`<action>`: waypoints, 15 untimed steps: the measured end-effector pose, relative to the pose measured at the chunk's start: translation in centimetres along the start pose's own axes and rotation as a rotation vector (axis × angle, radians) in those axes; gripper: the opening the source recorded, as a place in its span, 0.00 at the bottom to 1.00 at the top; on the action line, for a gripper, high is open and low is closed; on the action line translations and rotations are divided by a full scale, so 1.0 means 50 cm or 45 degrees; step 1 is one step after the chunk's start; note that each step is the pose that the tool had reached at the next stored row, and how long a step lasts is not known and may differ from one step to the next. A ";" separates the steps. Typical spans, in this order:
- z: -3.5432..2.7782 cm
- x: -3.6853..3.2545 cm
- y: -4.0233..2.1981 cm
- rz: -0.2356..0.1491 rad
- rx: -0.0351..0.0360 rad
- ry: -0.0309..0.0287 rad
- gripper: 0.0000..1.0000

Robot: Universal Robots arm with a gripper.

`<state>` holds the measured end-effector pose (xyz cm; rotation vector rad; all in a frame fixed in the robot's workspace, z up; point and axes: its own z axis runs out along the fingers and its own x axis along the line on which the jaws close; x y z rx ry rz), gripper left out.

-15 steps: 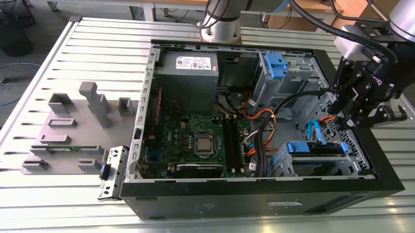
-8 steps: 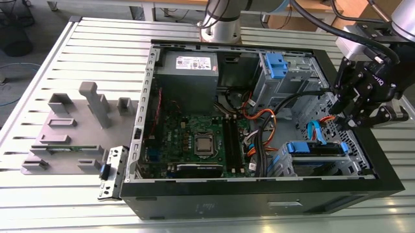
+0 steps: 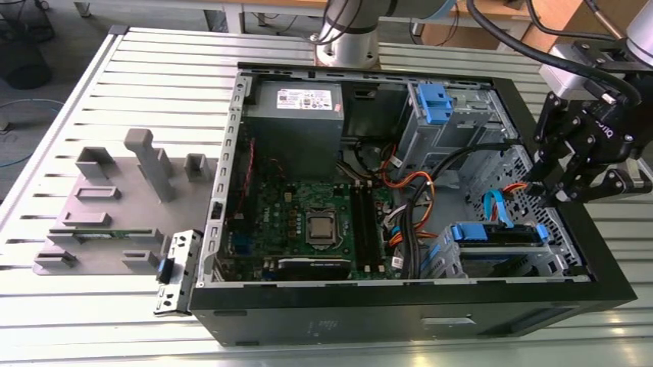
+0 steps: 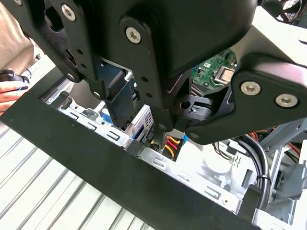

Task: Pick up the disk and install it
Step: 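Insert the second disk wire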

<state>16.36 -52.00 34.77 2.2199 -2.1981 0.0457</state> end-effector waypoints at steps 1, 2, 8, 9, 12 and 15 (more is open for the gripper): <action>0.000 0.000 0.000 0.000 0.0000 0.0002 0.44; 0.000 0.000 0.000 0.000 0.0000 0.0002 0.44; 0.002 0.000 -0.002 0.000 -0.0001 -0.0004 0.44; 0.003 0.000 -0.002 0.000 -0.0001 -0.0004 0.44; 0.005 0.000 -0.002 0.000 0.0000 0.0002 0.44; 0.005 0.000 -0.002 0.000 0.0000 0.0000 0.44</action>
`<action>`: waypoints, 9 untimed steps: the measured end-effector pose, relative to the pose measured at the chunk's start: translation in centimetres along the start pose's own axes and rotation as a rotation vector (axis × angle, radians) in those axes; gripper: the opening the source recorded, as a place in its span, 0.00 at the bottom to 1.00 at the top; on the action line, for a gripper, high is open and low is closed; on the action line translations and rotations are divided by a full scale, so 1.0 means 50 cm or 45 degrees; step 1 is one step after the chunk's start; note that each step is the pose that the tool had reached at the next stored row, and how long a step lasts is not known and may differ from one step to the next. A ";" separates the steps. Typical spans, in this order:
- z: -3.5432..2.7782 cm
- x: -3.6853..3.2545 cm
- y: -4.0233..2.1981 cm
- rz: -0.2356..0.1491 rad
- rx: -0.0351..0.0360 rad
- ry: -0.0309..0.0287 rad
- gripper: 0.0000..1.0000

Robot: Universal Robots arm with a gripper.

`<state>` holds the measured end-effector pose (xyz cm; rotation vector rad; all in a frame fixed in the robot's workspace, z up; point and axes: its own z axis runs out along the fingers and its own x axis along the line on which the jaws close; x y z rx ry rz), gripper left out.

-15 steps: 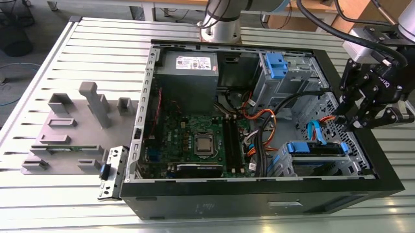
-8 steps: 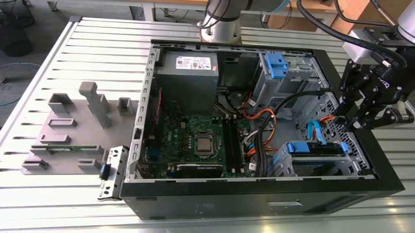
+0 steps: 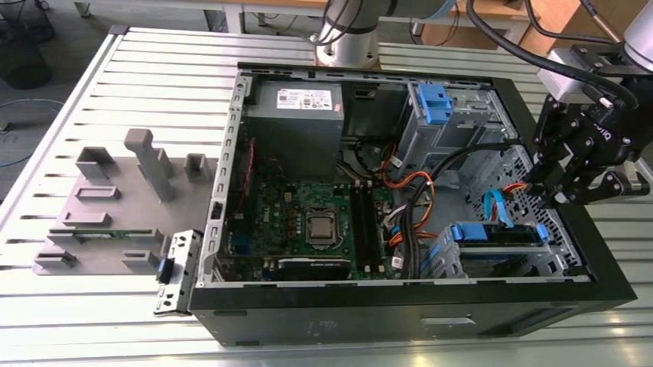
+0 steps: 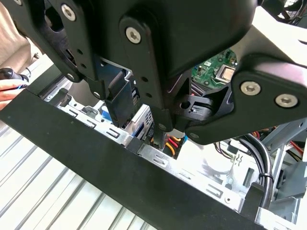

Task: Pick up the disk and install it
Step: 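Insert the second disk wire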

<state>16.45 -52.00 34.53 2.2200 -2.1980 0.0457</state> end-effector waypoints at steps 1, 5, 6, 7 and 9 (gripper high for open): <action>0.000 0.000 0.000 0.000 0.0000 0.0000 0.44; 0.002 0.000 0.000 0.000 0.0000 0.0009 0.44; 0.002 0.000 0.000 0.000 0.0000 0.0010 0.44; 0.002 0.000 0.000 0.000 0.0000 0.0012 0.44; 0.002 0.000 0.000 0.000 0.0000 0.0012 0.44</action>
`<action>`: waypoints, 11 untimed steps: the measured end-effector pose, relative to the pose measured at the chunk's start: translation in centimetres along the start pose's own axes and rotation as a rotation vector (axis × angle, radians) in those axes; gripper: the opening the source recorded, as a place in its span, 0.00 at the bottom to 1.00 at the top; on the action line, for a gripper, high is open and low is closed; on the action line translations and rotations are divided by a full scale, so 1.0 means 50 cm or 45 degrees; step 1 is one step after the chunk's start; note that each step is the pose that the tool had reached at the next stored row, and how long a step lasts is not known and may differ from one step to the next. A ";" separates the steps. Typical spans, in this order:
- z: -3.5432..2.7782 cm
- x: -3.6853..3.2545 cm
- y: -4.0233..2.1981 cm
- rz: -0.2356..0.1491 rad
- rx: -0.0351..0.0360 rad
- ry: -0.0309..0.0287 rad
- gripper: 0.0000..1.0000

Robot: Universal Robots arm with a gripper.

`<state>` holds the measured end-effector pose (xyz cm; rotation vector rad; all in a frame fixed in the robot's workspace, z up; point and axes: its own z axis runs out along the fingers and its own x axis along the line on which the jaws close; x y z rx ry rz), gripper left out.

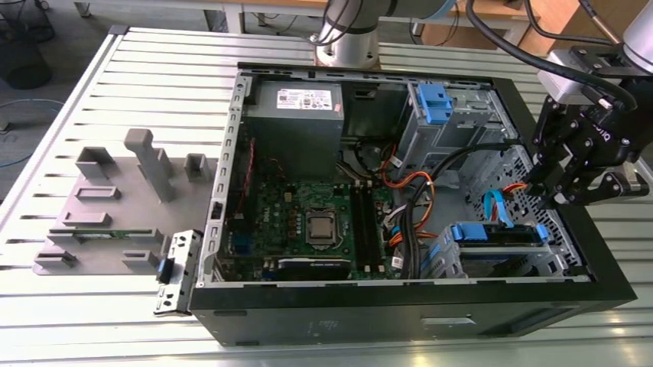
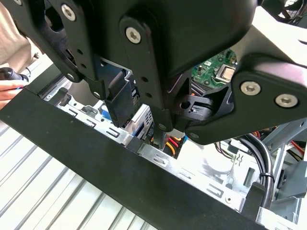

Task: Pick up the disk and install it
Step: 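Insert the second disk wire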

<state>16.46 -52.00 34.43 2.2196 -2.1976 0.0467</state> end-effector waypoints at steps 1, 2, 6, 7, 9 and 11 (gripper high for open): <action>0.000 0.000 0.000 0.000 0.0000 0.0001 0.44; 0.000 0.000 0.000 0.000 0.0000 0.0000 0.44; 0.000 0.000 0.000 0.000 -0.0001 -0.0001 0.44; 0.000 0.000 0.000 0.000 -0.0001 -0.0001 0.43; 0.000 0.000 0.000 0.000 -0.0001 -0.0001 0.36; 0.000 0.000 0.000 0.000 -0.0001 -0.0001 0.30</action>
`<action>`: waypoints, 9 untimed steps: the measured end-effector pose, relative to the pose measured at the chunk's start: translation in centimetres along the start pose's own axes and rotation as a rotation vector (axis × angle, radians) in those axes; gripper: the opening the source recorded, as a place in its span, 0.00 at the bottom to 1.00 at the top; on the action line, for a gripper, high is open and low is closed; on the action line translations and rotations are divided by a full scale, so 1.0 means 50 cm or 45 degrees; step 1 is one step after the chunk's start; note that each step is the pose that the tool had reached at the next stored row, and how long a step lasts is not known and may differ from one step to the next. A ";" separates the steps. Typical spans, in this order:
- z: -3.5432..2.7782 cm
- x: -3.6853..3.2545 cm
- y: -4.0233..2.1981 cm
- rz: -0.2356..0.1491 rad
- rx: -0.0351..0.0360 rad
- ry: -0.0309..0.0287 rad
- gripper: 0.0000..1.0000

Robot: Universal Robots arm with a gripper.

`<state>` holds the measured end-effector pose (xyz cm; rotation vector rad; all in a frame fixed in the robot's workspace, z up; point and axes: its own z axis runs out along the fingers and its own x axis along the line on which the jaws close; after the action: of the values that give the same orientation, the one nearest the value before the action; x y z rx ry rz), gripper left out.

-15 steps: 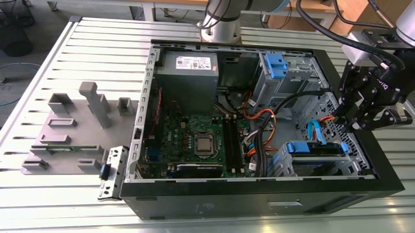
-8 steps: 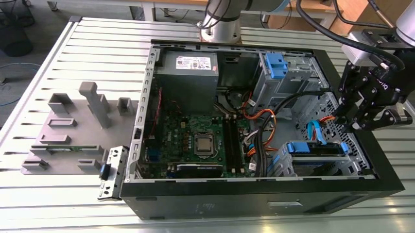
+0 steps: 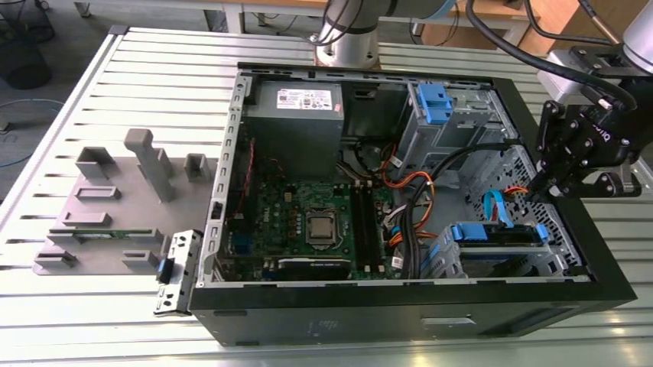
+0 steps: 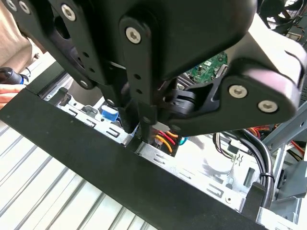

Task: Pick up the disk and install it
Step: 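Insert the second disk wire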

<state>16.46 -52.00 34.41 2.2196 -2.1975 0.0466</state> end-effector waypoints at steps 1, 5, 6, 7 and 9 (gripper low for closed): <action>0.000 0.000 0.000 0.000 0.0000 0.0000 0.24; 0.000 0.000 0.000 0.000 0.0000 0.0000 0.16; 0.000 0.000 0.000 0.000 0.0000 0.0000 0.16; 0.000 0.000 0.000 0.000 0.0000 0.0000 0.16; 0.001 0.000 0.000 0.000 -0.0001 -0.0003 0.16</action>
<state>16.45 -52.00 34.38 2.2197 -2.1977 0.0463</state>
